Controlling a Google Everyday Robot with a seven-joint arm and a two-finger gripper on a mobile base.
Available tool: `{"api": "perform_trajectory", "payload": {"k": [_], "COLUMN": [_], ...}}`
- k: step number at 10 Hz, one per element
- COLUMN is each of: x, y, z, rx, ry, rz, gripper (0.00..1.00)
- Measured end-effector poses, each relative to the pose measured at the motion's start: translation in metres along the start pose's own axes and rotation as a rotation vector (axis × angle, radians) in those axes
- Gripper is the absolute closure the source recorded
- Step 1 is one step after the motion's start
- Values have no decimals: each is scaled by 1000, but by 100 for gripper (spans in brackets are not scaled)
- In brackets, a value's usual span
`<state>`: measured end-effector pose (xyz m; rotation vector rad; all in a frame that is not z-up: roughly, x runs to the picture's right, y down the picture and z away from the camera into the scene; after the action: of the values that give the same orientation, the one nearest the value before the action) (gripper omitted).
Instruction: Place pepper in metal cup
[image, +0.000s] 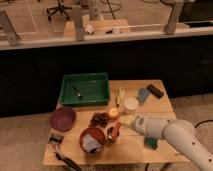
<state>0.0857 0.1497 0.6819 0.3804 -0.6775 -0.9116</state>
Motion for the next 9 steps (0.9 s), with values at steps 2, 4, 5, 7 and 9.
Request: {"api": "perform_trajectory", "payload": {"k": [2, 4, 5, 7, 9], "x": [7, 11, 14, 19, 22], "y": [5, 7, 8, 12, 15], "z": [16, 22, 24, 26, 30], "rx": [-1, 6, 13, 30, 41], "ry": [-1, 9, 18, 35, 41], "rz": [-10, -17, -25, -46, -69], "gripper": [87, 87, 87, 87, 87]}}
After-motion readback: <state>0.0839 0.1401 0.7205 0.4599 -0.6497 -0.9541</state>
